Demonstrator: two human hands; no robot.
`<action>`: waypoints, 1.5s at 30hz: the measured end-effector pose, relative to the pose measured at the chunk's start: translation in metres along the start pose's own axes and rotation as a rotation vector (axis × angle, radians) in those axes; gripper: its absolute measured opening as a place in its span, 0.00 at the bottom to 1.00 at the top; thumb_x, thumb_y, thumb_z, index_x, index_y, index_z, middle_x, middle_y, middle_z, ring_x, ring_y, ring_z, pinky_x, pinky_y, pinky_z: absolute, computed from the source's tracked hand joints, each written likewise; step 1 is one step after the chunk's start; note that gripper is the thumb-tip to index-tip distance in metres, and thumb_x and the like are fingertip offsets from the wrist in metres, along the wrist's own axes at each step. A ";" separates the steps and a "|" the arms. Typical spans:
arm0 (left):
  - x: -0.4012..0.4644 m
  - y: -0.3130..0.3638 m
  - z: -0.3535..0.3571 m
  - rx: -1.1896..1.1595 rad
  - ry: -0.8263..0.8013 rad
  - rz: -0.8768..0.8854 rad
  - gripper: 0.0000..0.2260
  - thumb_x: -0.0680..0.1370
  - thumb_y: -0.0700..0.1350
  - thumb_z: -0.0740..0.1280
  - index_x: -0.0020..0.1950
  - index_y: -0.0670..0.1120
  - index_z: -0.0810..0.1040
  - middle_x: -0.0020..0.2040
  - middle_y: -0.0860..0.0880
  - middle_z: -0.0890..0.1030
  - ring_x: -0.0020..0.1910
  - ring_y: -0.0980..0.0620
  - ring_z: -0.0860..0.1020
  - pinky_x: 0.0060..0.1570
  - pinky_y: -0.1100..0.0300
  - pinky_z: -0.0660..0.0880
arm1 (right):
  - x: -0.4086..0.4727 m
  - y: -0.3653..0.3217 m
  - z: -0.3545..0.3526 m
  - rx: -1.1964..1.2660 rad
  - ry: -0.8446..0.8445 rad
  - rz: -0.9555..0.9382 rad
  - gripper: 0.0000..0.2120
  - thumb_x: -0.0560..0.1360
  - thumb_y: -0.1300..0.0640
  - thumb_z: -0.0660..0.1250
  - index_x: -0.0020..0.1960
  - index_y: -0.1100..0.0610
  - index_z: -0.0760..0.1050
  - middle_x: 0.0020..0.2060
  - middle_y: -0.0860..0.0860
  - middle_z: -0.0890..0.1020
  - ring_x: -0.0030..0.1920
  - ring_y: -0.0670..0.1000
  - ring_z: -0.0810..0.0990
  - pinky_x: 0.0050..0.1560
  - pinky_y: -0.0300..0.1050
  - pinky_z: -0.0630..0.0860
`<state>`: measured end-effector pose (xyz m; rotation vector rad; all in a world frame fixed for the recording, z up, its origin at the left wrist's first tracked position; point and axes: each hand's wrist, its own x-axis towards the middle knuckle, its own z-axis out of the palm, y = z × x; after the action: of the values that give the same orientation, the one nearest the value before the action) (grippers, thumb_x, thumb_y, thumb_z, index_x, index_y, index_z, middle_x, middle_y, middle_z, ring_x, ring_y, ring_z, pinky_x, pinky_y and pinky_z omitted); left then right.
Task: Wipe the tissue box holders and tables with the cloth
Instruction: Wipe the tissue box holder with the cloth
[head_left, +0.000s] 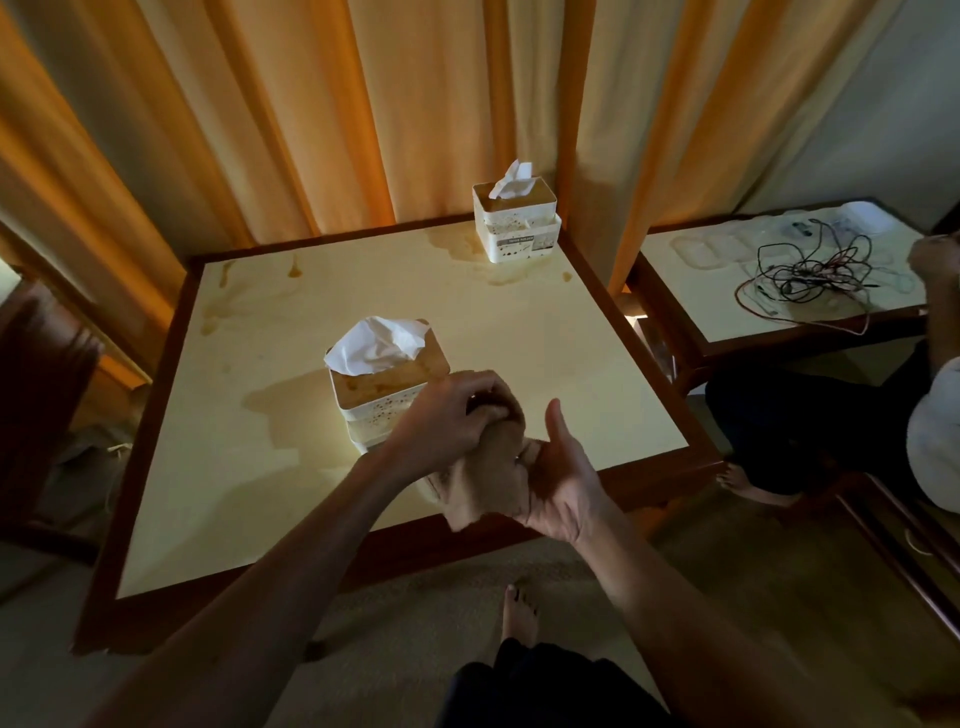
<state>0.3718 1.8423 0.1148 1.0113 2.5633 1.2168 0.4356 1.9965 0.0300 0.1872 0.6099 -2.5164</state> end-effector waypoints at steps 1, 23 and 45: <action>0.001 -0.004 0.001 0.042 -0.041 0.021 0.07 0.76 0.37 0.68 0.47 0.49 0.83 0.45 0.55 0.82 0.48 0.58 0.78 0.50 0.60 0.74 | -0.001 0.000 0.001 -0.013 0.012 0.012 0.48 0.74 0.26 0.58 0.75 0.65 0.63 0.66 0.64 0.69 0.66 0.61 0.69 0.61 0.57 0.78; 0.097 -0.072 -0.050 0.557 -0.019 -0.292 0.28 0.74 0.59 0.71 0.70 0.48 0.72 0.68 0.47 0.74 0.73 0.45 0.63 0.70 0.51 0.58 | 0.087 -0.084 0.001 -0.738 0.680 -0.225 0.13 0.76 0.48 0.73 0.47 0.59 0.81 0.42 0.54 0.84 0.43 0.51 0.83 0.44 0.47 0.78; 0.111 -0.111 -0.050 0.646 -0.317 -0.607 0.55 0.56 0.68 0.77 0.75 0.50 0.57 0.73 0.54 0.66 0.72 0.53 0.65 0.75 0.42 0.47 | 0.201 -0.066 -0.007 -1.023 0.033 -0.095 0.25 0.77 0.32 0.58 0.69 0.42 0.61 0.63 0.58 0.73 0.62 0.45 0.78 0.61 0.45 0.77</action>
<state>0.2102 1.8284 0.0850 0.3689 2.7112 0.0692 0.2306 1.9548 -0.0015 -0.1844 1.8258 -1.9705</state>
